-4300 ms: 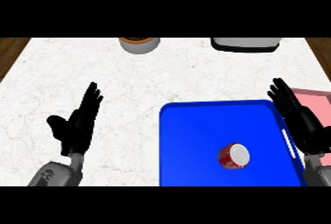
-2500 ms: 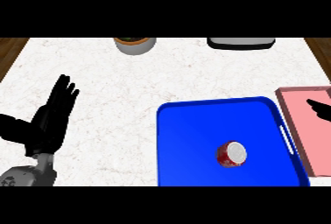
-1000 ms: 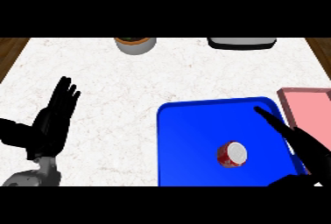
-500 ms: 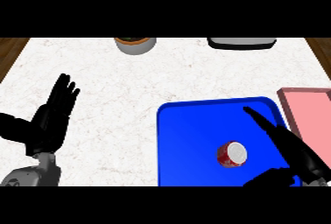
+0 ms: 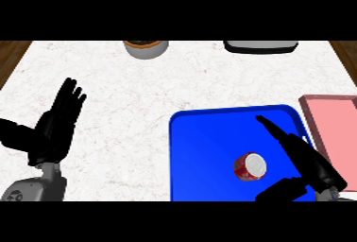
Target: Pick the can from the tray and place it in the cardboard box
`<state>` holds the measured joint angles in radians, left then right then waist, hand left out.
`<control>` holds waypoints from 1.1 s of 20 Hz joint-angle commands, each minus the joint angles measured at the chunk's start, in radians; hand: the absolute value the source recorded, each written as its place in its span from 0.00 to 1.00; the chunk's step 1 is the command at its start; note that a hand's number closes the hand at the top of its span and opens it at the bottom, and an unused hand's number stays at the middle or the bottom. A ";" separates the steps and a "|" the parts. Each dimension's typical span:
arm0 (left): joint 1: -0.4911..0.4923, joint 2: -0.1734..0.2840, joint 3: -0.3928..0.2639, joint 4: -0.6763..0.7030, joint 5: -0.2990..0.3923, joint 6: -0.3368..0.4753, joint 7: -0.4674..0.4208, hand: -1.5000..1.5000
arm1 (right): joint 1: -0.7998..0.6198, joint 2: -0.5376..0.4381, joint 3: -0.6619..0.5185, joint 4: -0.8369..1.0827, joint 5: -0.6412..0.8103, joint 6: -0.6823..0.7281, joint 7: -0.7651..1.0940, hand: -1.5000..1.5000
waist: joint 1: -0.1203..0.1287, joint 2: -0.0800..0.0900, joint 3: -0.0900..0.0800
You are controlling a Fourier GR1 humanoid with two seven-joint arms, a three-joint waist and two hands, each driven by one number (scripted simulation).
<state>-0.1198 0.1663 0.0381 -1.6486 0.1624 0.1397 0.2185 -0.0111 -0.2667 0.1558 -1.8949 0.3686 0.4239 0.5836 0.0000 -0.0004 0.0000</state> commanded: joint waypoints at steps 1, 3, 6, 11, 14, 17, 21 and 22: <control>0.045 -0.014 -0.002 -0.057 -0.015 -0.011 0.013 0.50 | 0.074 0.018 0.010 -0.046 0.036 0.016 -0.032 0.00 | -0.001 -0.001 0.000; 0.042 -0.051 -0.036 -0.050 -0.062 0.026 -0.002 0.50 | 0.026 0.047 0.014 0.035 0.059 0.001 -0.051 0.00 | 0.000 0.000 0.000; -0.048 0.012 0.060 0.040 0.011 -0.041 0.010 0.50 | 0.114 0.036 0.035 -0.042 0.079 0.008 -0.062 0.00 | -0.005 0.000 0.000; 0.031 -0.016 0.037 -0.060 -0.014 -0.037 0.024 0.50 | -0.044 0.048 -0.053 0.162 0.073 0.032 -0.121 0.00 | 0.002 0.000 0.000; 0.011 -0.040 0.030 -0.004 -0.027 -0.028 0.000 0.50 | 0.070 0.065 0.020 0.156 0.158 -0.019 -0.188 0.00 | -0.001 0.000 0.000; -0.002 -0.073 0.000 0.019 -0.086 0.005 -0.035 0.50 | 0.084 0.087 0.019 0.084 0.151 0.002 -0.132 0.00 | -0.003 0.000 0.000; 0.067 -0.079 -0.011 -0.090 -0.067 -0.017 0.024 0.50 | 0.031 0.084 -0.006 0.140 0.167 0.016 -0.179 0.00 | 0.001 0.000 0.000; 0.031 -0.089 -0.021 -0.049 -0.109 0.018 0.011 0.50 | 0.065 0.098 0.025 0.120 0.197 -0.009 -0.180 0.00 | -0.001 0.000 0.000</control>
<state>-0.0882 0.1094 0.0549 -1.6752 0.1068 0.1148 0.2146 0.0245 -0.1853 0.1562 -1.7583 0.5288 0.4286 0.4161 -0.0003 -0.0004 0.0000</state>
